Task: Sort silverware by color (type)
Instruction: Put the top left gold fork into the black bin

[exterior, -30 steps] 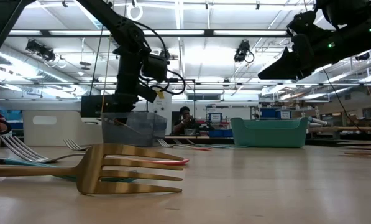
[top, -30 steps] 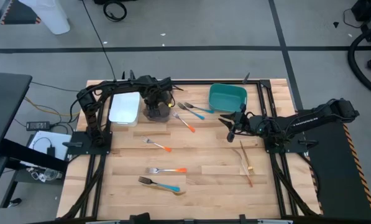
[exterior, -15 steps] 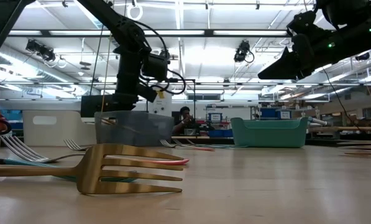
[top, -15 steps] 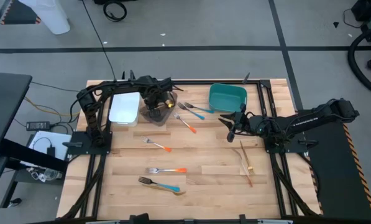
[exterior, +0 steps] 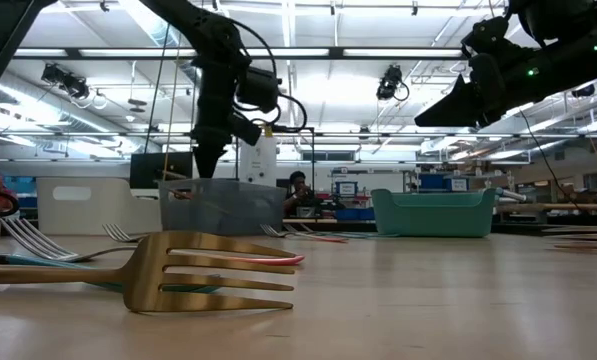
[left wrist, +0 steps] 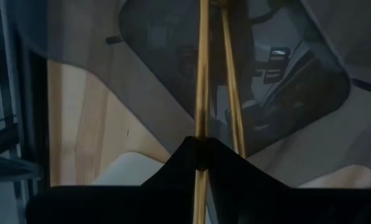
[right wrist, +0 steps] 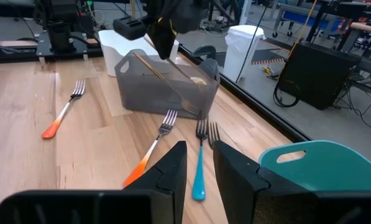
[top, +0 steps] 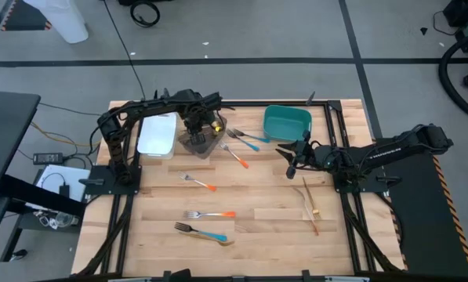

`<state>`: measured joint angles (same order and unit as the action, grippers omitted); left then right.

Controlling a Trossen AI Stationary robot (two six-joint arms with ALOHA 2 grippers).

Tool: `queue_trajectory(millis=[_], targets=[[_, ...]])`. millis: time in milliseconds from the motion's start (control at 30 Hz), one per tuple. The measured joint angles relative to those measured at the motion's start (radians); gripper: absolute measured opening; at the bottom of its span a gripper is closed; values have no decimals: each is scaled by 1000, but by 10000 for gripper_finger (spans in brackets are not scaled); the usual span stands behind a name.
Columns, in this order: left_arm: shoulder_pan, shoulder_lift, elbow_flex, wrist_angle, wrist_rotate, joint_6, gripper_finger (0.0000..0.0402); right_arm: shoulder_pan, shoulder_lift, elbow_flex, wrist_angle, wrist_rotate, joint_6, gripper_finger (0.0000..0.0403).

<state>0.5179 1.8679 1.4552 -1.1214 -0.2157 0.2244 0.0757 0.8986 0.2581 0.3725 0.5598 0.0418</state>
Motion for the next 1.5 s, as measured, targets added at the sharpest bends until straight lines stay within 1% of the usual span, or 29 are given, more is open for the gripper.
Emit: queue_trajectory(millis=[133,267,467,633,900,1200,1300,1500], targets=[[-2,0,25,-16,5,-52,35,0,0,0,0,0,0,91],[-6,0,27,-15,38,-117,35,0,0,0,0,0,0,91],[-11,0,27,-16,46,-170,36,0,0,0,0,0,0,91],[-18,0,27,-8,107,-220,36,0,0,0,0,0,0,91],[-23,0,27,33,109,-295,36,0,0,0,0,-1,0,91],[-35,-1,27,63,109,-300,38,0,0,0,0,-2,0,91],[-34,-1,27,61,109,-296,47,0,0,0,0,-2,0,91],[-34,-2,27,64,108,-292,80,0,0,0,1,-3,0,91]])
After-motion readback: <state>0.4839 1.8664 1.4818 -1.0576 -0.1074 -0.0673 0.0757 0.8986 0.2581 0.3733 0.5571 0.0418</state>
